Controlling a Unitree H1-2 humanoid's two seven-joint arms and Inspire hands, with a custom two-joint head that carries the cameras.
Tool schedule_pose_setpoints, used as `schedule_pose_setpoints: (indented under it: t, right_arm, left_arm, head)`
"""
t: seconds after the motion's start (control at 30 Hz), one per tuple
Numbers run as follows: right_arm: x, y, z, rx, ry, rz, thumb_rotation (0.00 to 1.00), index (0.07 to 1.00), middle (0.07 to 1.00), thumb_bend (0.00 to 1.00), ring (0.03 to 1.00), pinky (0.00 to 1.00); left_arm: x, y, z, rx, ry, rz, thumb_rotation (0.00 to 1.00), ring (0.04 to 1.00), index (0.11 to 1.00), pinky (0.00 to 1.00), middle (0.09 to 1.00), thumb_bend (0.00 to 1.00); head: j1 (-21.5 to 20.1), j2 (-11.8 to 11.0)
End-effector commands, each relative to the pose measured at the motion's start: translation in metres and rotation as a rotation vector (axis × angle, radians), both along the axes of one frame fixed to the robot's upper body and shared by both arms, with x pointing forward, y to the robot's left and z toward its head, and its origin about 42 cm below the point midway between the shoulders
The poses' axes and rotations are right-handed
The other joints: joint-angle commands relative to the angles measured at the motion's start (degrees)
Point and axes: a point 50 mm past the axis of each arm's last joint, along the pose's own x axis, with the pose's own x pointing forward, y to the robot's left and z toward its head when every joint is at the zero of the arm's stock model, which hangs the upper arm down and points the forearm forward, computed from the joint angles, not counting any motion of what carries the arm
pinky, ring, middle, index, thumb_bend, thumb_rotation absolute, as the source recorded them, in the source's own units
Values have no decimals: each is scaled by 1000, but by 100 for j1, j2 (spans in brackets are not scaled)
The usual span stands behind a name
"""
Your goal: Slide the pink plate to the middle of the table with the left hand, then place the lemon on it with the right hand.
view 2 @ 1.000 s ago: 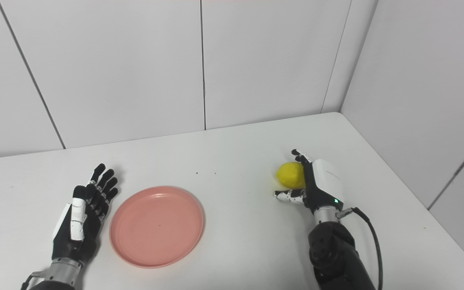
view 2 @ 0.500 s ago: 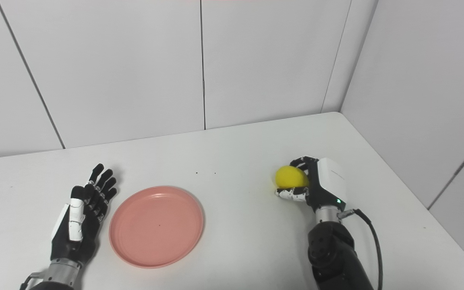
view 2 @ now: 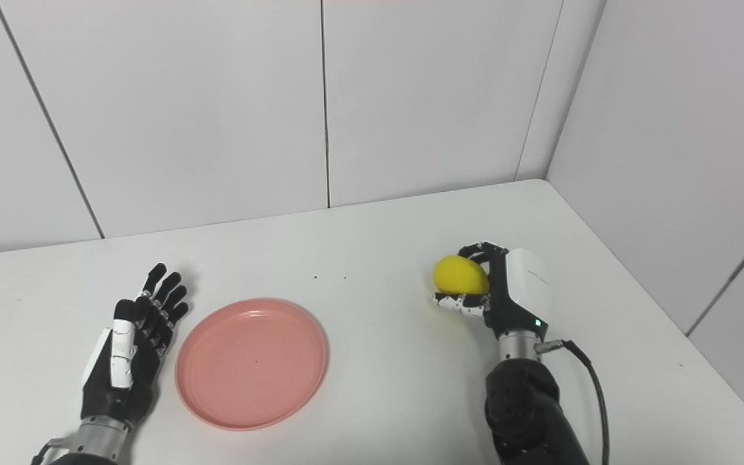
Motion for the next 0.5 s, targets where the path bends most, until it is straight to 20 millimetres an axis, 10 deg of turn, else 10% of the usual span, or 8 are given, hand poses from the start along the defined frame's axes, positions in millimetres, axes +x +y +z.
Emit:
schedule_pose_setpoints:
  t: [0.0, 0.47]
  right_arm:
    - [1, 7, 27, -27, -156, 75, 0, 513, 467, 517, 319, 234]
    - [-5, 84, 48, 38, -184, 415, 0, 536, 483, 509, 375, 294]
  left_arm:
    - [-11, 0, -12, 3, 38, 8, 1000, 970, 971, 967, 968, 817]
    - [-14, -7, -6, 20, 40, 26, 1000, 977, 973, 970, 976, 808]
  head:
    - [7, -3]
    - [740, 113]
